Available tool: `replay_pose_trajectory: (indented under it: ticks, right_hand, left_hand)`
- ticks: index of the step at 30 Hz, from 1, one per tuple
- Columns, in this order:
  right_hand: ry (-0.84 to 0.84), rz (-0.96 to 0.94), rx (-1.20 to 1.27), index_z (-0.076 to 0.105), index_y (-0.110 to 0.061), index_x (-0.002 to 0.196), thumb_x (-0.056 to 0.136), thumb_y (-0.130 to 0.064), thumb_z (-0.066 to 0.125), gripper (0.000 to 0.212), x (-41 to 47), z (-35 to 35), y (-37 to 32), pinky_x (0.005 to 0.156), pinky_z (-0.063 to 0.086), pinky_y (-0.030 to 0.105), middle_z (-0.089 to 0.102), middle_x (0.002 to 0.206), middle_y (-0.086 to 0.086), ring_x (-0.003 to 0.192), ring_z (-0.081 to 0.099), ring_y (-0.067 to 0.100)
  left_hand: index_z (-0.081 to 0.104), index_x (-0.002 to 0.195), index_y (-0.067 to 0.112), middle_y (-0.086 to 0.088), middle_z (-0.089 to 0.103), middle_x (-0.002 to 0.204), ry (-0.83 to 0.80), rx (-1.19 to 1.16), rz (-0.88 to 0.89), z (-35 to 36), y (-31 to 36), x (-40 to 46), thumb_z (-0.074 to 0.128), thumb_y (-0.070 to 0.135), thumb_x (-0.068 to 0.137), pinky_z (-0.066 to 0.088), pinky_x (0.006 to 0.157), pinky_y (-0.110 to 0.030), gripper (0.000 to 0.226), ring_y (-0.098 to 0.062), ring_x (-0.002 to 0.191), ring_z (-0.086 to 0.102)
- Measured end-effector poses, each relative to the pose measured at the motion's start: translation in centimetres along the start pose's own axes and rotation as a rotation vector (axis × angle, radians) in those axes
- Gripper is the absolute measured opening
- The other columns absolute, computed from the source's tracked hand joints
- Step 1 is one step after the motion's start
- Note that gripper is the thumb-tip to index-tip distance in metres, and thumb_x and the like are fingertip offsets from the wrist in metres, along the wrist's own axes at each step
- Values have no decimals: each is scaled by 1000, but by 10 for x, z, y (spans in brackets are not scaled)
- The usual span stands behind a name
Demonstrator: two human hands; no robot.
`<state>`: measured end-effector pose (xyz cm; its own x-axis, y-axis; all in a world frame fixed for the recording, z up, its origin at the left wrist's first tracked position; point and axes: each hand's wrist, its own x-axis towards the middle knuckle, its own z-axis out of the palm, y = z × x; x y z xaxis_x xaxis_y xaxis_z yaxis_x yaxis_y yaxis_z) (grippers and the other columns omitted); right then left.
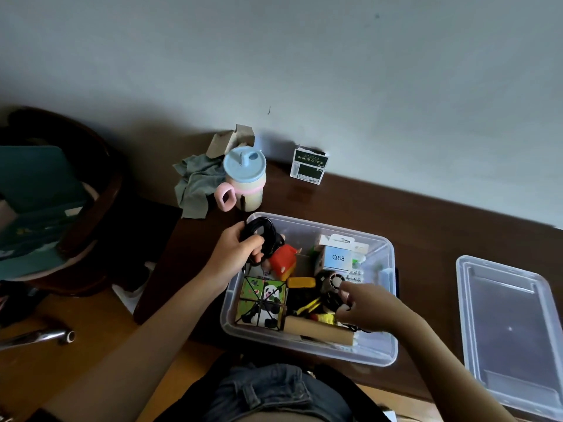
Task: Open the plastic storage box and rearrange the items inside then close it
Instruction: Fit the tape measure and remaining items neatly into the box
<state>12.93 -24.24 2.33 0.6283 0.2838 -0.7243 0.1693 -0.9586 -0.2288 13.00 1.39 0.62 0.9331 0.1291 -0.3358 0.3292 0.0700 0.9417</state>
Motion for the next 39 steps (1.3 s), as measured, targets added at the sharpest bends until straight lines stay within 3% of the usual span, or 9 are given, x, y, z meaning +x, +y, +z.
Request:
replay_pose_trajectory:
  ticks: [3,9,13,16,23,26,30,36,39]
  right_hand:
    - [11,10,-172,60,-19,109,88,-35,54,28,0,-1,-5,82,51,30,66,109,-1,100,61,18]
    - [287,-50,91,63,-11,96,87,-31,53,24,49,-17,-58,67,45,27,67,97,5,90,62,21]
    - [264,69,2,48,-9,125,81,-61,56,68,102,-5,-100,81,48,34,58,119,7,108,59,26]
    - [288,88,-147,52,-15,121,81,-68,49,67,120,4,-110,65,44,28,65,106,1,97,65,21]
    - [242,-268,342,55,-23,105,77,-29,65,30,100,-15,-81,74,53,35,63,86,-6,82,64,19]
    - [113,-288,716,54,-17,119,76,-2,72,49,101,-11,-71,84,55,34,64,99,-1,93,62,17]
    - [-28,-204,1073,49,-11,126,77,14,65,57,114,9,-70,70,58,23,62,107,13,91,64,22]
    - [226,-66,782,65,-9,103,80,6,63,27,129,24,-61,55,44,5,65,83,1,72,60,8]
    - [301,-82,693,69,-11,99,83,4,56,26,132,23,-63,60,44,16,67,80,3,74,60,14]
  left_hand:
    - [48,67,8,6,42,44,-37,66,7,0,1,-1,50,-5,90,46,62,-31,27,-10,40,42]
    - [48,67,7,7,38,41,104,-9,22,-3,6,-9,53,-1,92,44,51,-19,27,-8,39,38]
    - [48,69,6,8,38,42,191,-57,46,-10,10,-14,51,0,92,43,49,-17,24,-7,40,37]
    - [48,68,5,7,38,42,247,-65,42,-14,11,-18,52,2,92,44,50,-19,25,-8,39,38]
    - [44,59,13,5,37,44,257,-130,21,-22,9,-22,52,4,92,42,52,-20,35,-11,42,38]
    - [49,70,7,6,37,45,218,-186,22,-19,9,-20,51,4,93,43,56,-25,23,-10,42,36]
    - [56,74,8,7,39,45,180,-164,0,-16,5,-16,52,4,93,48,55,-22,20,-8,41,38]
    - [51,77,5,8,41,46,122,-97,-52,-15,-5,-16,52,4,93,51,56,-22,17,-7,42,41]
    - [51,79,5,6,42,47,76,-75,-63,-15,-7,-20,52,5,94,54,60,-24,14,-7,43,42]
